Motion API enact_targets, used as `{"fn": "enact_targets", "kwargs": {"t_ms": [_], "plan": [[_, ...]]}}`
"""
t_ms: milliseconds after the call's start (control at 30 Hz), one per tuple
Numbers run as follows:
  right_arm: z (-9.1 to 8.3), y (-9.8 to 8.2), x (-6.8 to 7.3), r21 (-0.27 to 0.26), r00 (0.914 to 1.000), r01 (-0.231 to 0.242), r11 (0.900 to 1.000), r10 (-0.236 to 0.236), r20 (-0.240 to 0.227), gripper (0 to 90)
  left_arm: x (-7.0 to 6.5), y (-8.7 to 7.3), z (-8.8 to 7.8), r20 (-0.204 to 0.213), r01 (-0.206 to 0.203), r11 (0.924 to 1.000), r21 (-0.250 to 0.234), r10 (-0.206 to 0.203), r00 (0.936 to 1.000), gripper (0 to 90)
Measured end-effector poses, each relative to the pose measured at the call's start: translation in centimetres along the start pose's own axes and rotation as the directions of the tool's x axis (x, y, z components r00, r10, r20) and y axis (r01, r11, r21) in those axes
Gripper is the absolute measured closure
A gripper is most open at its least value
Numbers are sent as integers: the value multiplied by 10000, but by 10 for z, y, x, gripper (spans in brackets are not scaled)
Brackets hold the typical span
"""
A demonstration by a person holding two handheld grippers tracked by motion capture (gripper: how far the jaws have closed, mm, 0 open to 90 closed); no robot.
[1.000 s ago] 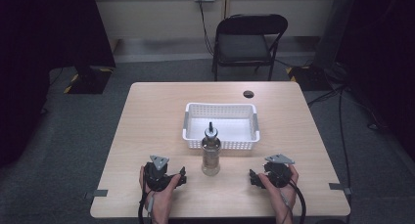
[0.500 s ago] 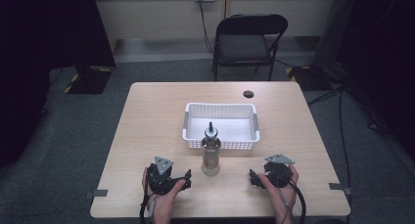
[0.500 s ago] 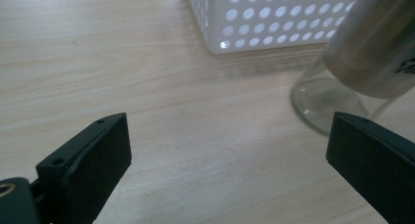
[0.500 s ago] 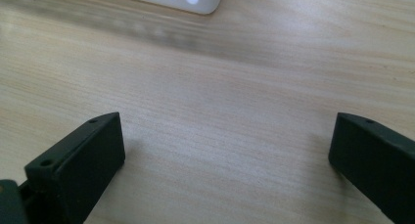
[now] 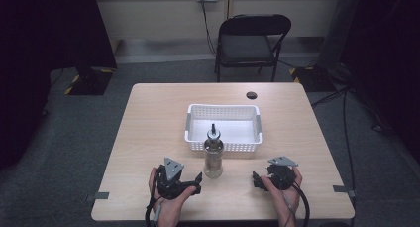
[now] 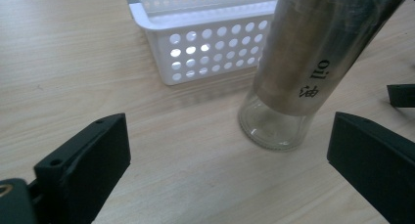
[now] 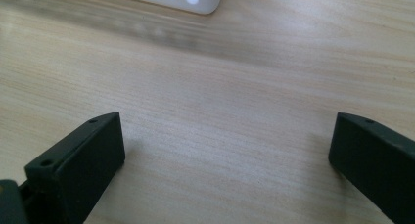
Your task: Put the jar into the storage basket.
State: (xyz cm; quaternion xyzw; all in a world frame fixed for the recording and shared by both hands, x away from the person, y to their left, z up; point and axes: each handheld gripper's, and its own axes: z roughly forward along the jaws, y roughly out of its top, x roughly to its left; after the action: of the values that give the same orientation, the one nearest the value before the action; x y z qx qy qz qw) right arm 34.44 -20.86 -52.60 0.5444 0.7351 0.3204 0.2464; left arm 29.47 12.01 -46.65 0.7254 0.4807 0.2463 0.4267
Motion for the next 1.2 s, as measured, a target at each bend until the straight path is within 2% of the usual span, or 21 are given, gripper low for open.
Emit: {"fn": "enact_targets", "kwargs": {"t_ms": [167,200,300,467,633,733,800,867,967,1200], "plan": [[0,0,0,-2,10000,0,10000,0,-1,0,-4,4,0,204,-122,9998,-130,125,9997,18],[0,0,0,-1,10000,0,10000,0,0,0,-5,6,0,391,-186,9995,-248,195,9990,19],[0,0,0,0,10000,-2,10000,2,0,0,-8,9,0,587,-327,9985,-441,353,9977,19],[0,0,0,0,10000,-1,10000,1,-1,0,-12,15,1,752,-418,9975,-570,461,9961,20],[0,0,0,-1,10000,0,10000,0,0,0,-17,21,3,1131,-619,9954,-725,698,9911,20],[0,0,0,0,10000,-1,10000,1,-1,0,-20,26,5,1423,-581,9948,-840,697,9874,20],[0,0,0,0,10000,0,10000,0,0,0,-21,27,5,1455,-565,9940,-932,698,9869,21],[0,0,0,-1,10000,0,10000,0,0,0,-23,29,4,1423,-549,9907,-1243,725,9872,44],[0,0,0,-1,10000,1,10000,-1,-2,0,-28,36,7,1509,-895,9875,-1297,1089,9825,46],[0,0,0,1,10000,0,10000,0,-1,0,-31,43,19,1476,-1070,9832,-1478,1289,9806,66]]}}
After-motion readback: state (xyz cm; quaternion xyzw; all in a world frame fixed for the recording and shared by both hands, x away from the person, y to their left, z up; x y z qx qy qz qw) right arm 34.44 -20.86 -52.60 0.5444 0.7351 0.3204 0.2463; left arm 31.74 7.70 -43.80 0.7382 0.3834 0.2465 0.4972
